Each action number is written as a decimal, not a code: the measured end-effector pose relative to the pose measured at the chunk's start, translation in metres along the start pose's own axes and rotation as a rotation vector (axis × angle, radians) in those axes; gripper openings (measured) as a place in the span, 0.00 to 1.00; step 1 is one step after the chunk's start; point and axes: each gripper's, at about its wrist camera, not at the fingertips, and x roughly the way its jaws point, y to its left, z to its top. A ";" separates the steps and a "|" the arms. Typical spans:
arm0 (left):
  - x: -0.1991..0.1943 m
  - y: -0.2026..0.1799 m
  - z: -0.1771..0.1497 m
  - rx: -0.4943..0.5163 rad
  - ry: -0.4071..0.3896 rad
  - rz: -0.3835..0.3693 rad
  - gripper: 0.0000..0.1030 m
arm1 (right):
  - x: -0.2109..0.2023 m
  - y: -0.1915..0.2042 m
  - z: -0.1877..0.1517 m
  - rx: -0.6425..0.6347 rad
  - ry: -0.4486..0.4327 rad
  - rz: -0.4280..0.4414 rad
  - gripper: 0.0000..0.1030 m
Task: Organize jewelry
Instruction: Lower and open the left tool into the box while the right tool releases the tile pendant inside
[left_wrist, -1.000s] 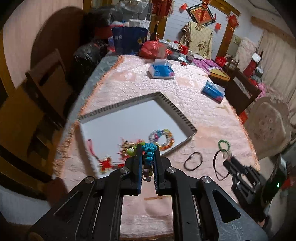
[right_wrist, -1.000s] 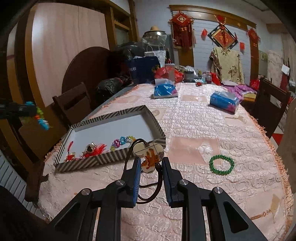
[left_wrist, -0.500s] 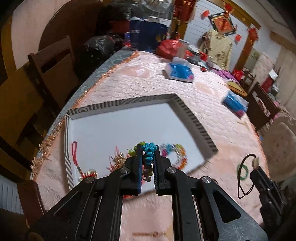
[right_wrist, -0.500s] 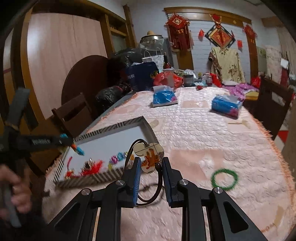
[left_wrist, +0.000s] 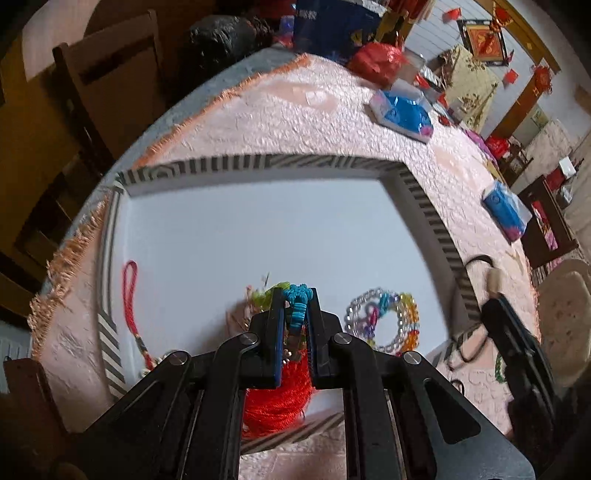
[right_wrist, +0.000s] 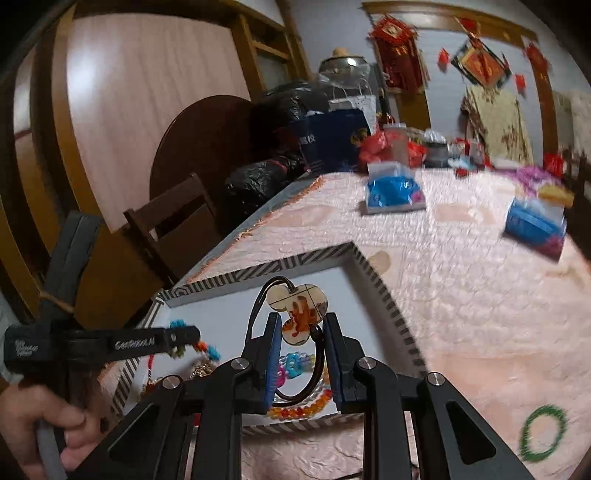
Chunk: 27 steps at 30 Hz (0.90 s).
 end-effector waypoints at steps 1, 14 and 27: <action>0.002 0.000 -0.001 0.002 0.007 0.005 0.08 | 0.005 0.000 -0.001 -0.003 0.016 -0.003 0.21; 0.019 -0.005 -0.014 0.033 0.050 0.080 0.08 | 0.034 -0.003 -0.015 0.004 0.132 0.017 0.21; 0.021 -0.012 -0.016 0.081 0.046 0.131 0.11 | 0.042 -0.009 -0.019 0.027 0.169 0.005 0.21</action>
